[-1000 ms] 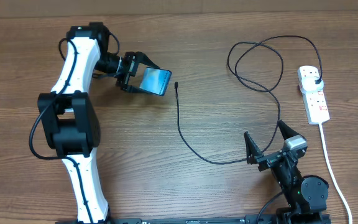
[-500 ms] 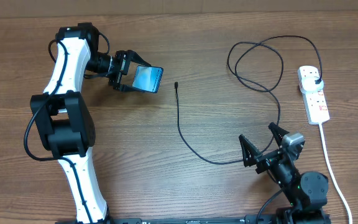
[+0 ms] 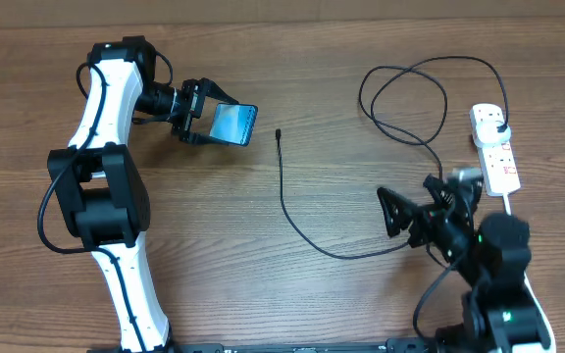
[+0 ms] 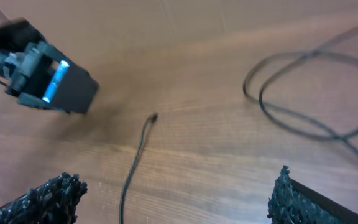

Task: Plug charger to phone and switch on socket
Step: 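Move right gripper toward the phone held by left gripper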

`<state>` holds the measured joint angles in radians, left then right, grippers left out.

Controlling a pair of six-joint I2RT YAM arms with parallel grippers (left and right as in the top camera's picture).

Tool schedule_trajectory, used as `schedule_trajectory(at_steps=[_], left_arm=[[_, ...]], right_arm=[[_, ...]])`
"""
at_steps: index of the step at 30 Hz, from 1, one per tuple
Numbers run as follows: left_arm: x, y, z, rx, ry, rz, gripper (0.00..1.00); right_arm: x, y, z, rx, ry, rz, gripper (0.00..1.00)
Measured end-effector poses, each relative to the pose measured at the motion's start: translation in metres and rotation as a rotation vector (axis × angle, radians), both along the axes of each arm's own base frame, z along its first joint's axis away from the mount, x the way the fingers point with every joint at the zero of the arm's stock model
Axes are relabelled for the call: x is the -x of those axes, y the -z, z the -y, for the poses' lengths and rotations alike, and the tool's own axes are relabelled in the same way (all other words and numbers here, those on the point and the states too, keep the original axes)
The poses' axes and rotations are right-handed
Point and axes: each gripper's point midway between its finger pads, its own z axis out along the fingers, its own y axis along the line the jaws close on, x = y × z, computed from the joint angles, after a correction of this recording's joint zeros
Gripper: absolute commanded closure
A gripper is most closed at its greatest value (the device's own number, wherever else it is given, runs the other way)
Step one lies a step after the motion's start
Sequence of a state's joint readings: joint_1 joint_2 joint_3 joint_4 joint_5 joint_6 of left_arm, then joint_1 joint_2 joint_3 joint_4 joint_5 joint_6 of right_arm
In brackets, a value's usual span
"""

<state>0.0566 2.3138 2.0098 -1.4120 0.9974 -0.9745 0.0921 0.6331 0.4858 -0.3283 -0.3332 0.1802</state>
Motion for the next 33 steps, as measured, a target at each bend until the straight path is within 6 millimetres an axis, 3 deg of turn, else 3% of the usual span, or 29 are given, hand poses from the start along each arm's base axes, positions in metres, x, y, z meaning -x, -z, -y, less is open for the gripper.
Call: schedule_trajectory(at_steps=[5, 9, 15, 19, 33], left_arm=[[0.000, -0.003, 0.002, 0.018, -0.008, -0.008, 0.61], [-0.001, -0.006, 0.003, 0.036, -0.015, -0.014, 0.60], [-0.002, -0.010, 0.006, 0.063, -0.019, -0.015, 0.60], [-0.002, -0.010, 0.006, 0.064, -0.020, -0.016, 0.61], [-0.001, -0.010, 0.008, 0.064, -0.027, -0.035, 0.59]], right_arm=[[-0.012, 0.008, -0.002, 0.010, -0.004, -0.161, 0.00], [-0.017, 0.008, -0.015, -0.024, -0.073, -0.256, 0.00], [-0.010, 0.023, -0.041, -0.120, -0.218, -0.389, 0.00], [-0.007, 0.029, -0.049, -0.161, -0.253, -0.437, 0.00], [-0.016, 0.015, -0.054, -0.335, -0.177, -0.492, 0.02]])
